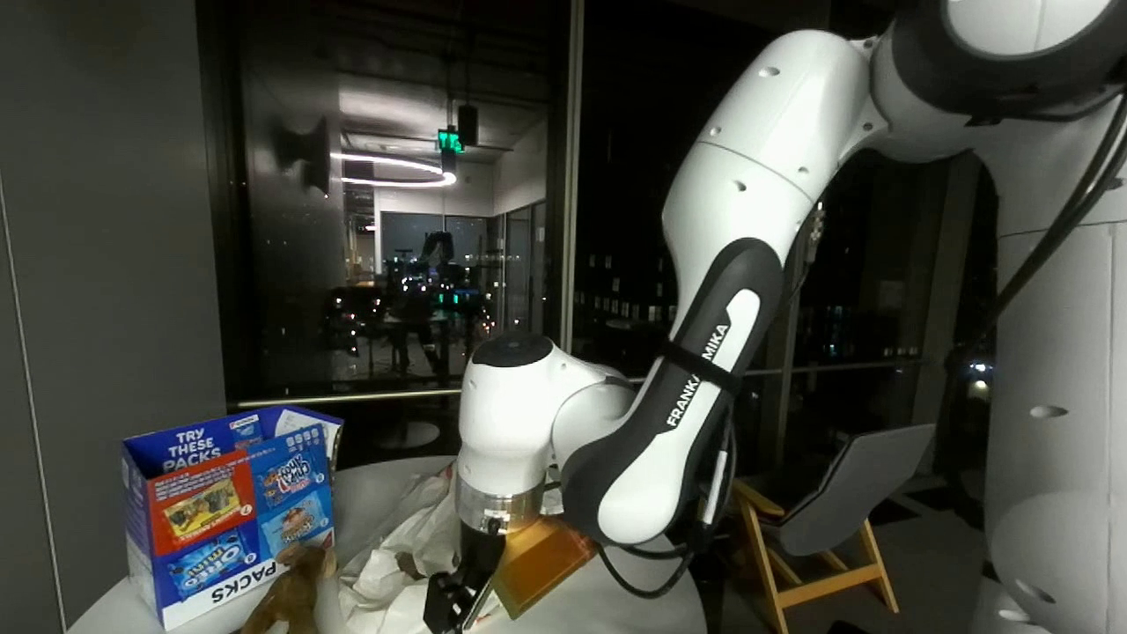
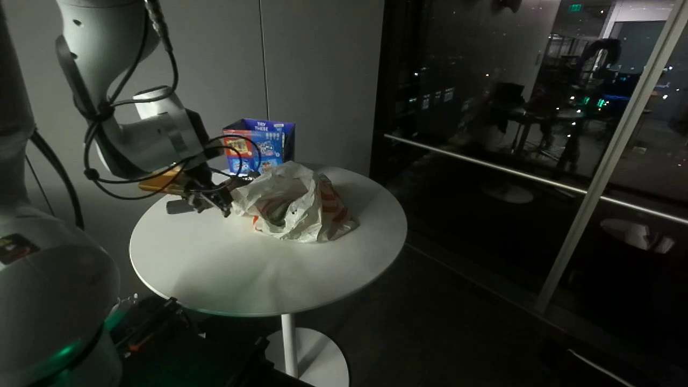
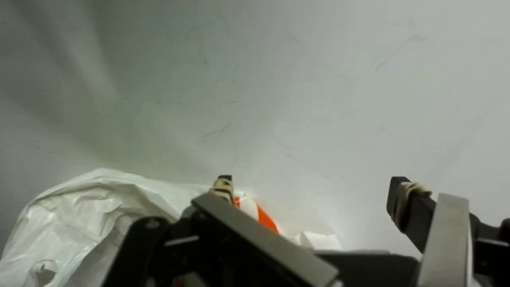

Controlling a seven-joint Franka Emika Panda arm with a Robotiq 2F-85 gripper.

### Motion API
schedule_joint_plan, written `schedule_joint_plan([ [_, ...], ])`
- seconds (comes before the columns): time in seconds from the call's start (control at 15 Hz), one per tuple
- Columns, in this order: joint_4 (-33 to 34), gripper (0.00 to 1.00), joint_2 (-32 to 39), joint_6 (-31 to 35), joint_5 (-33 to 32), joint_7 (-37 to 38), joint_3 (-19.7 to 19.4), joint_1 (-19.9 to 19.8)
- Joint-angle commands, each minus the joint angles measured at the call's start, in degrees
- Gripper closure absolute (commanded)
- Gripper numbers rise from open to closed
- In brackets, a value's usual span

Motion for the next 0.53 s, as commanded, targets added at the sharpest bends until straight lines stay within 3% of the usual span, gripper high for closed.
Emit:
schedule_joint_plan([
  [0.0,-2.6,0.0,-5.1,0.6,2.2,-7.4,4.3,1.8],
  [0.07,-3.0,0.0,-6.1,1.5,0.8,-7.5,4.7,2.2],
  [0.13,-1.4,0.0,-2.7,0.0,0.6,-4.3,3.9,1.8],
  [0.4,-1.9,0.0,-4.3,0.1,0.6,-6.0,4.9,2.5],
  [0.47,-1.7,0.0,-1.7,3.7,0.5,-10.4,4.2,1.5],
])
